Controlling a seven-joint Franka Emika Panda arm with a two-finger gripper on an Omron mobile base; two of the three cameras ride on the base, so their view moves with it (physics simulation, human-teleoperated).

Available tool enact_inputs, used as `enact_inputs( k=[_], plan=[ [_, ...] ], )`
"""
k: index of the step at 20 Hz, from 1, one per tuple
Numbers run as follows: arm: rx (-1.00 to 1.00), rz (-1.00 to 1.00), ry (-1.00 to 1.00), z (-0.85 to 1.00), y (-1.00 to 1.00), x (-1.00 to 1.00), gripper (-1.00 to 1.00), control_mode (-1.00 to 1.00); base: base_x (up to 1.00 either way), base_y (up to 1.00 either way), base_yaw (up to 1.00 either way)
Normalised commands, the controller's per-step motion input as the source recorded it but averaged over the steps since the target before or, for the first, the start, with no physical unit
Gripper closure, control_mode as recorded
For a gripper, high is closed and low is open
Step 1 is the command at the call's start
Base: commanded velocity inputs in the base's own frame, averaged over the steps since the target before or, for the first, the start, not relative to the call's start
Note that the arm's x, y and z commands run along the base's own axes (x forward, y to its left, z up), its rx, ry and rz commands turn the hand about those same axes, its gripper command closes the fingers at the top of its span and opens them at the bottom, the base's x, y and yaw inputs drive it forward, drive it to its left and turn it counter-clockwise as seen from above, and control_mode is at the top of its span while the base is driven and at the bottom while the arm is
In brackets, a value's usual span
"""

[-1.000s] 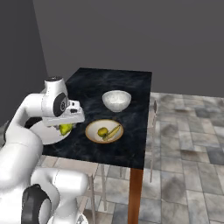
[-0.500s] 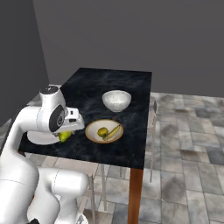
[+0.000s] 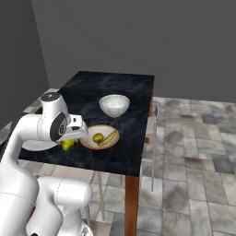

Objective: Take the fruits from the plate on the dining counter and place two fruits in each bowl.

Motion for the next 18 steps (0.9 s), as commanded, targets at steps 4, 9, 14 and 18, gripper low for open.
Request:
enact_inputs(
  k=[4, 9, 14, 18],
  plan=[
    [0.00, 0.00, 0.00, 0.00, 0.00, 0.00, 1.00, 1.00, -0.11, -1.00, 0.00],
    [0.00, 0.00, 0.00, 0.00, 0.00, 0.00, 1.00, 1.00, 0.20, -1.00, 0.06],
    [0.00, 0.00, 0.00, 0.00, 0.00, 0.00, 1.00, 1.00, 0.52, -1.00, 0.25],
    [0.00, 0.00, 0.00, 0.00, 0.00, 0.00, 1.00, 1.00, 0.86, -0.91, 0.53]
  ],
)
